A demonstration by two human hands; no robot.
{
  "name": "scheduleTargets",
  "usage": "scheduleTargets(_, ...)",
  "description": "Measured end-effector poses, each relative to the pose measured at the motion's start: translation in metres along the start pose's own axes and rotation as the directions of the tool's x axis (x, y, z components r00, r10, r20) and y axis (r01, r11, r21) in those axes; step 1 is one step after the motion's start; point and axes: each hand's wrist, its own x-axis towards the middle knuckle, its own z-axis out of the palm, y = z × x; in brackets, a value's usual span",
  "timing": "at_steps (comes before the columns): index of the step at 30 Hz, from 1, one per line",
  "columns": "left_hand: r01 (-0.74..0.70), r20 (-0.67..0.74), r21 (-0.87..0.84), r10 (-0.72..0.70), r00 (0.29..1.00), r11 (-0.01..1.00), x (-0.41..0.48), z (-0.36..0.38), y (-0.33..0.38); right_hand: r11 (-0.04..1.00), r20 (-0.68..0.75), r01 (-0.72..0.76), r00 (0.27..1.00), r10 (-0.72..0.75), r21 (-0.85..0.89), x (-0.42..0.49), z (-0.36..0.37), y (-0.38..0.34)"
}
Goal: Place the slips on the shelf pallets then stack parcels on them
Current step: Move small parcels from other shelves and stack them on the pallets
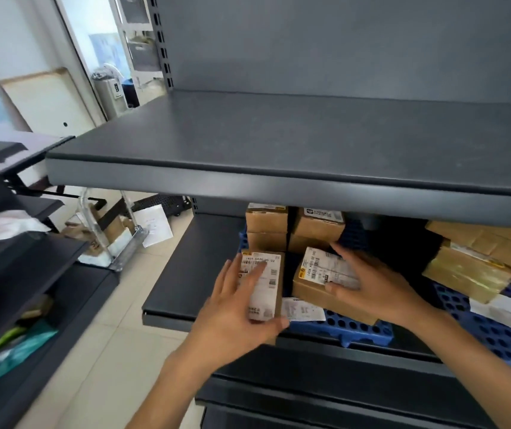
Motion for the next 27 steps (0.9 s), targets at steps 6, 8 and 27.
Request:
scheduleTargets(6,0.115,-0.078,0.091,-0.108,0.991,0.989,-0.008,0.015,0.013,0.981,0.053,0.116,0.993,-0.109,-0.157,-0.004,0.005,-0.004)
scheduleTargets(8,0.134,-0.151,0.048,-0.126,0.981,0.99,-0.01,0.015,0.019,0.982,0.038,0.132,0.991,-0.128,-0.138,-0.01,0.002,-0.002)
scheduleTargets(27,-0.152,-0.284,-0.117,0.114,0.952,0.981,0.081,0.07,0.185,0.88,0.036,-0.373,0.924,0.38,0.293,0.013,-0.018,0.054)
